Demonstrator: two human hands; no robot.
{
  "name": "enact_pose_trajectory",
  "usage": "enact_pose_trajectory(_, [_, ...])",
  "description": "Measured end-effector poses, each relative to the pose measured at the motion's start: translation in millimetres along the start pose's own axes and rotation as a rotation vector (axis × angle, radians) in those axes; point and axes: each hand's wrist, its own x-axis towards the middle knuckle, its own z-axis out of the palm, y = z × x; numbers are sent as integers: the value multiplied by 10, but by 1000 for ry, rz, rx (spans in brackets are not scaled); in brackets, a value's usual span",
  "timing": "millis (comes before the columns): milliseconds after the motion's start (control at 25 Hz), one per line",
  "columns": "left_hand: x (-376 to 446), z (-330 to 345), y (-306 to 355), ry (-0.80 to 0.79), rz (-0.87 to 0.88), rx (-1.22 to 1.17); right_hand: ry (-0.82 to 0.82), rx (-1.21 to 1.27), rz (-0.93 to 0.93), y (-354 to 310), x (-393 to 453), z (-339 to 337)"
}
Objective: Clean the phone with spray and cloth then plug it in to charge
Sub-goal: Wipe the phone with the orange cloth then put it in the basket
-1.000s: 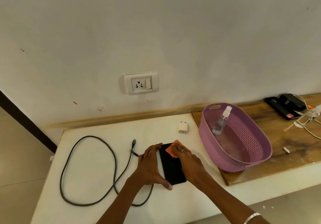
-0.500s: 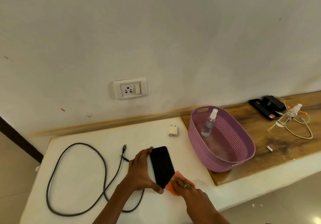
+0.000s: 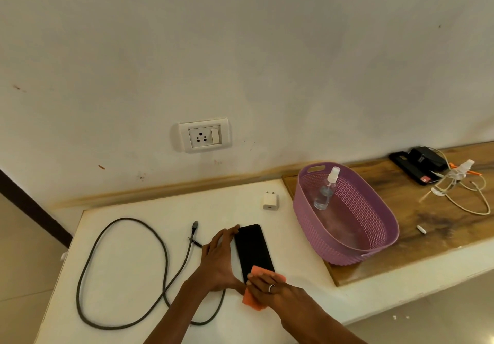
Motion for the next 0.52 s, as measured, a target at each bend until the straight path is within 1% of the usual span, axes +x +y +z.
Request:
enact_pose_trajectory(160, [17, -8, 15, -18, -35, -15, 9, -74, 12, -3, 197, -65])
enact_pose_trajectory(240, [22, -9, 19, -32, -23, 10, 29, -56, 51, 17, 366, -84])
enact_pose_trajectory(360, [26, -20, 14, -46, -6, 37, -94, -156, 155, 62, 671, -118])
enact_pose_trajectory(440, [12, -31, 28, -43, 10, 47, -105, -133, 233, 92, 800, -162])
enact_pose_trajectory(520, [5, -39, 40, -39, 24, 60, -3, -59, 238, 99, 841, -216])
